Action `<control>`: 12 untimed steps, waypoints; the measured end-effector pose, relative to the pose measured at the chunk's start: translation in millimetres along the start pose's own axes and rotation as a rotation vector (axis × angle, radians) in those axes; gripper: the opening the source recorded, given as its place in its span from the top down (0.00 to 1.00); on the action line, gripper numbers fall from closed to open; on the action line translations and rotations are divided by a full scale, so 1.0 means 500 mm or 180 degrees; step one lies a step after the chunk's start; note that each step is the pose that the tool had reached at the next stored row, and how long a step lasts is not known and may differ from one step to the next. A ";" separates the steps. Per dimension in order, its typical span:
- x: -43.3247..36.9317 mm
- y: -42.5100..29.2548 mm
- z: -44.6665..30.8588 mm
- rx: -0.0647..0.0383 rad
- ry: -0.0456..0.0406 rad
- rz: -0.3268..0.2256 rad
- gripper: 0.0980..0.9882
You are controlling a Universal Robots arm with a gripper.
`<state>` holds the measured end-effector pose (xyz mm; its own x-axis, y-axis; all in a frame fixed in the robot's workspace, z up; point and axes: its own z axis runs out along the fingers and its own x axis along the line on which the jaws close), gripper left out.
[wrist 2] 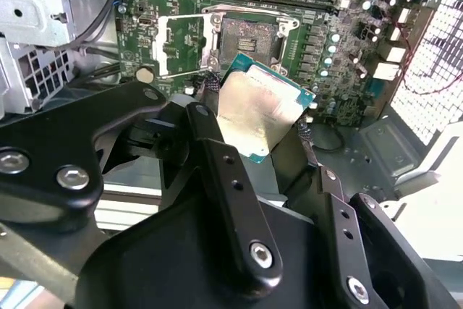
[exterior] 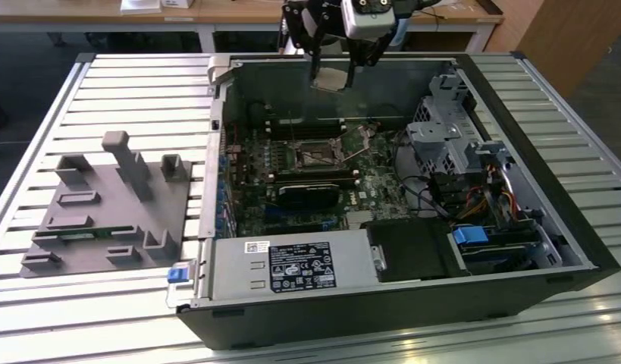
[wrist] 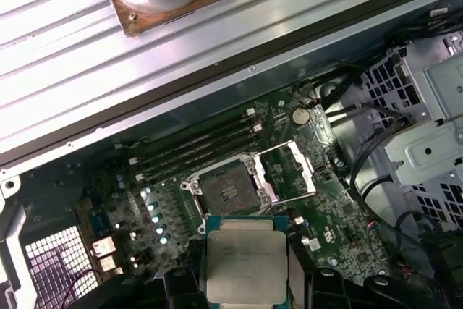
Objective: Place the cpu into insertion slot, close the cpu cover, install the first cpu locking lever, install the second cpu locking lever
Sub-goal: 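Place the cpu into insertion slot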
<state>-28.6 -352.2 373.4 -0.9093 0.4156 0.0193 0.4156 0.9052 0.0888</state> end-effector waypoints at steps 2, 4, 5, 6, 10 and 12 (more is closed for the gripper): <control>0.000 0.000 0.000 -0.0001 -0.0004 0.0044 0.51; 0.000 0.000 0.000 -0.0002 -0.0008 0.0086 0.51; 0.000 0.000 0.000 -0.0002 -0.0010 0.0107 0.51; 0.000 0.000 0.001 -0.0003 -0.0011 0.0126 0.51; 0.000 0.000 0.001 -0.0004 -0.0020 0.0217 0.51; 0.000 0.001 0.002 -0.0005 -0.0024 0.0266 0.51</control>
<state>-28.6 -351.7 372.4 -0.8713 0.4903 0.0192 0.4900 0.8672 0.0888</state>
